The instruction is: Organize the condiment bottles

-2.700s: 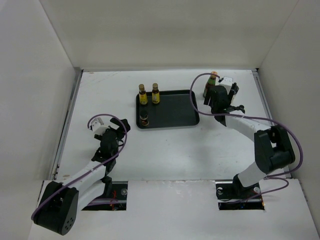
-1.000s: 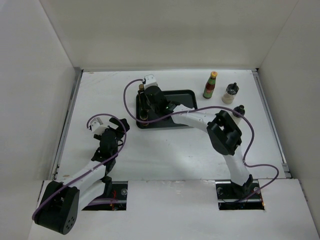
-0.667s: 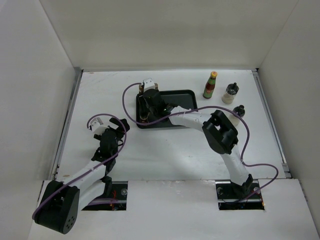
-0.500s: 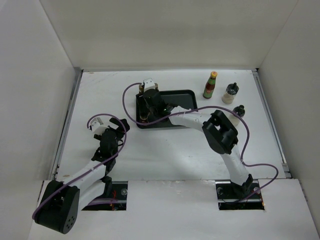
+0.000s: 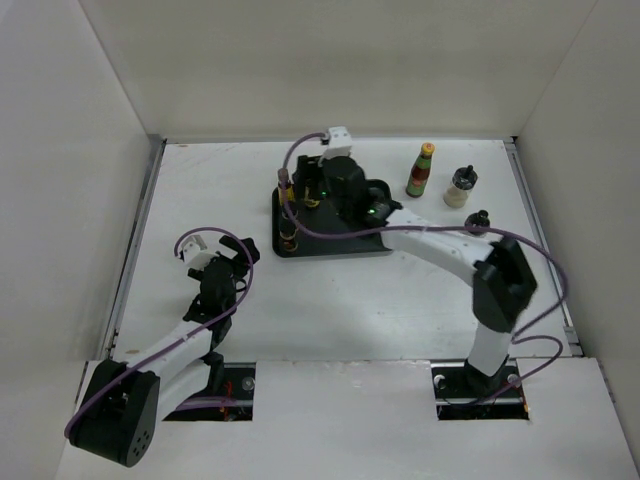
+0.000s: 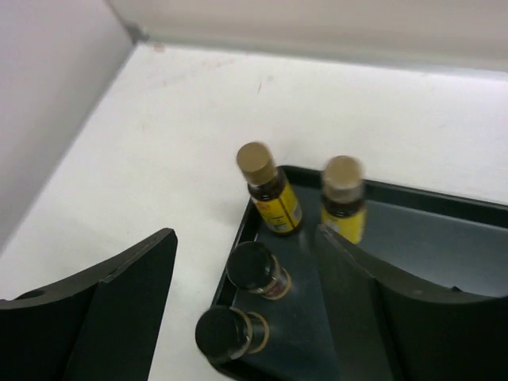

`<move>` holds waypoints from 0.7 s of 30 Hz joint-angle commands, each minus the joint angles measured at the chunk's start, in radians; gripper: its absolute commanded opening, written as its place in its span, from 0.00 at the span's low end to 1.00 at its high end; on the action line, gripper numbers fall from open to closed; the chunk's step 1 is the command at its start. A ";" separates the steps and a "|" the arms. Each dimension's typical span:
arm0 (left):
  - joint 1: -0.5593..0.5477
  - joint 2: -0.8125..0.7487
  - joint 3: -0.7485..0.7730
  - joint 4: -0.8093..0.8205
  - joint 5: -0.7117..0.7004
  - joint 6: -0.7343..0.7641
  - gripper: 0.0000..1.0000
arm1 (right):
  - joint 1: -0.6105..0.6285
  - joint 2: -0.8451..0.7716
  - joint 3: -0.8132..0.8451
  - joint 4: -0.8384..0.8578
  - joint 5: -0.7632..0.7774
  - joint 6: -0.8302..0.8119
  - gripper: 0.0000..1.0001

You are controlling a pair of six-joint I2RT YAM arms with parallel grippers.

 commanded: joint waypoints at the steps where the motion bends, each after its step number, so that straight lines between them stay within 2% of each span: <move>1: 0.000 -0.019 0.006 0.048 0.006 -0.002 1.00 | -0.080 -0.232 -0.195 0.104 0.128 0.019 0.73; 3: 0.000 -0.016 0.006 0.049 0.001 -0.002 1.00 | -0.149 -0.384 -0.373 0.124 0.232 0.029 0.69; 6: 0.000 -0.007 0.009 0.051 0.007 -0.002 1.00 | -0.278 -0.576 -0.590 0.122 0.359 0.031 0.70; 10: 0.003 -0.010 0.003 0.075 0.003 -0.002 1.00 | -0.505 -0.739 -0.769 0.036 0.439 0.052 0.80; 14: -0.012 0.009 0.007 0.081 0.004 -0.002 1.00 | -0.664 -0.716 -0.834 0.035 0.355 0.078 0.86; 17: -0.015 0.042 0.018 0.092 0.015 -0.002 1.00 | -0.692 -0.644 -0.828 0.036 0.265 0.097 0.89; 21: -0.015 0.035 0.015 0.094 0.018 -0.002 1.00 | -0.727 -0.570 -0.817 0.033 0.253 0.111 0.90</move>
